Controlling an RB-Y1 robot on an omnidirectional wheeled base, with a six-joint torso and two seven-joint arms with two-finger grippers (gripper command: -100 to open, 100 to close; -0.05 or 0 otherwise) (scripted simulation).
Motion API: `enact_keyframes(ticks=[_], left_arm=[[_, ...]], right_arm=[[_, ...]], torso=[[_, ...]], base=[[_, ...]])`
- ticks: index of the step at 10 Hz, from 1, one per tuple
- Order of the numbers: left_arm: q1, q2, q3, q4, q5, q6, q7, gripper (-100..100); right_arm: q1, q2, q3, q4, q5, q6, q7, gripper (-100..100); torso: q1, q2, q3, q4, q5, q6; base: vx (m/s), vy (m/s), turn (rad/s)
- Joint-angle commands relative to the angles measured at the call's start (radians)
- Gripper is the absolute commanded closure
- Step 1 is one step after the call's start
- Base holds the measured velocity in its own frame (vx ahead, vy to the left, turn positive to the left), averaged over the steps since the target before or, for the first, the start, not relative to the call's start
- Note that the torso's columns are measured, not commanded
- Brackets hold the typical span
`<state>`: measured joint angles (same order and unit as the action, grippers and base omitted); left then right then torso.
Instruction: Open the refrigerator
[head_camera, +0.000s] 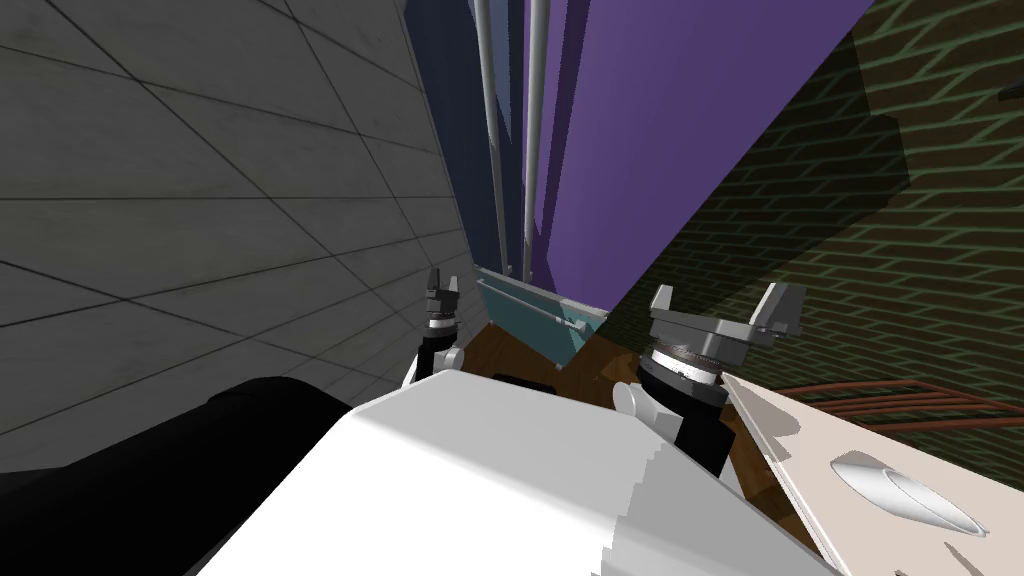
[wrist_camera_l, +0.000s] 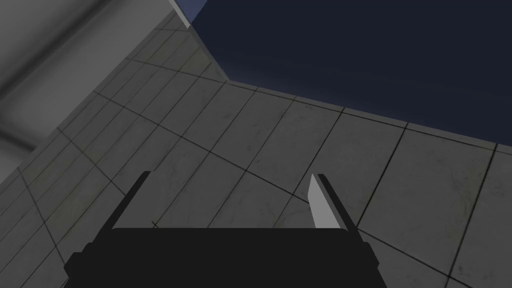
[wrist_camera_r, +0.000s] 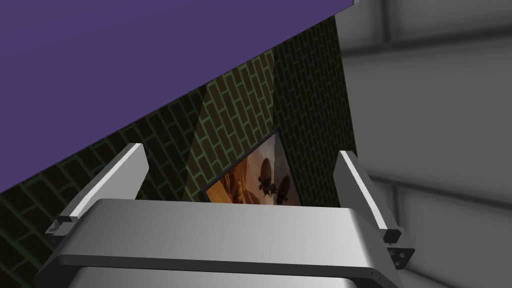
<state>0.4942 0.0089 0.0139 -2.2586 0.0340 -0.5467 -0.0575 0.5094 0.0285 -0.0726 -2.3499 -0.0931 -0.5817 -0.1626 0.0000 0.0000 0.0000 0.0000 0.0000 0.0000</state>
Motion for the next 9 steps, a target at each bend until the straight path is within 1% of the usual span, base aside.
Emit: enact_keyframes(ticks=[1,3,9], left_arm=[[0.000,0.000,0.000,0.000,0.000,0.000,0.000,0],[0.000,0.000,0.000,0.000,0.000,0.000,0.000,0],[0.000,0.000,0.000,0.000,0.000,0.000,0.000,0]], right_arm=[[0.000,0.000,0.000,0.000,0.000,0.000,0.000,0],[0.000,0.000,0.000,0.000,0.000,0.000,0.000,0],[0.000,0.000,0.000,0.000,0.000,0.000,0.000,0]], torso=[[0.000,0.040,-0.082,0.041,0.000,0.000],[0.000,0.175,-0.351,0.176,0.000,0.000],[0.000,0.618,-1.234,0.617,0.000,0.000]], base=[[0.000,0.000,0.000],[0.000,0.000,0.000],[0.000,0.000,0.000]])
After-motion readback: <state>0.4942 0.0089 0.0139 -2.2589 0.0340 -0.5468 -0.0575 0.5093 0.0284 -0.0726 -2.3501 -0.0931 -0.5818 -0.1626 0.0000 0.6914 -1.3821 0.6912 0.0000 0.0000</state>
